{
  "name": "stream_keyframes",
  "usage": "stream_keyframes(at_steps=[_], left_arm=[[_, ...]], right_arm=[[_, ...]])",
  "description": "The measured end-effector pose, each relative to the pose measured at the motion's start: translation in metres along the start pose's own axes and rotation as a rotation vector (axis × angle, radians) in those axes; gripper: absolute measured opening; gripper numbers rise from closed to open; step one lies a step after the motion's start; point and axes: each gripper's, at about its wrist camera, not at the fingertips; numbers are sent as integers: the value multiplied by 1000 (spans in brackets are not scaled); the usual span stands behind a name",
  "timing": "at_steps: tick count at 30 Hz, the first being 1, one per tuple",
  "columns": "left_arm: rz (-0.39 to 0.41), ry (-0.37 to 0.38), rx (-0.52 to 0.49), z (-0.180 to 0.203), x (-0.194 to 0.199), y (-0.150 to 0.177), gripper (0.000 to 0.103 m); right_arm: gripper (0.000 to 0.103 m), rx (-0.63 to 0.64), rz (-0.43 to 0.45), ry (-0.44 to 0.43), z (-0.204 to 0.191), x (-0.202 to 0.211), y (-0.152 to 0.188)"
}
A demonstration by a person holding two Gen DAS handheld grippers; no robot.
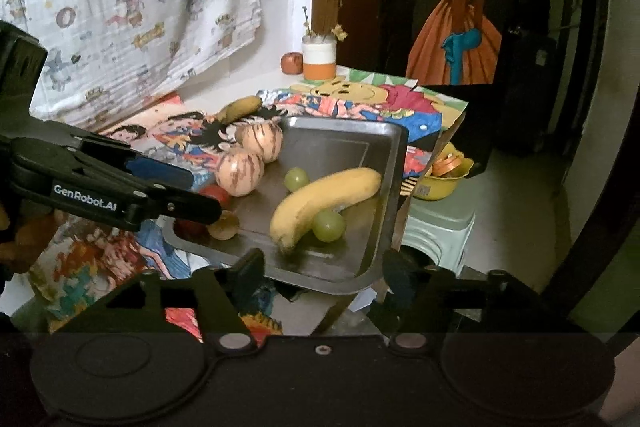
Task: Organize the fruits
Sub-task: 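Withdraw both tools from the tray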
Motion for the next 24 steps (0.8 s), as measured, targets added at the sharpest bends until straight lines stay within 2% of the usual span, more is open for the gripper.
stream_keyframes(at_steps=[2, 8, 12, 18, 24], left_arm=[[22, -7, 13, -4, 10, 0, 82], [75, -37, 51, -21, 40, 4, 103], [71, -24, 64, -35, 57, 11, 103], [43, -27, 74, -54, 79, 23, 103], [45, -46, 104, -78, 102, 38, 103]], right_arm=[[80, -4, 9, 4, -6, 5, -2], [98, -43, 20, 16, -26, 21, -8], [102, -75, 6, 22, -43, 30, -13], [102, -105, -38, 31, -69, 44, -22], [102, -51, -38, 188, -83, 64, -27]])
Point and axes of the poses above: each gripper's, at about its wrist camera, not at the fingertips, and x roughly against the way its jaws point, z to its right, y to its underside, and after that the axes turned 9 degrees about -y, right-handed
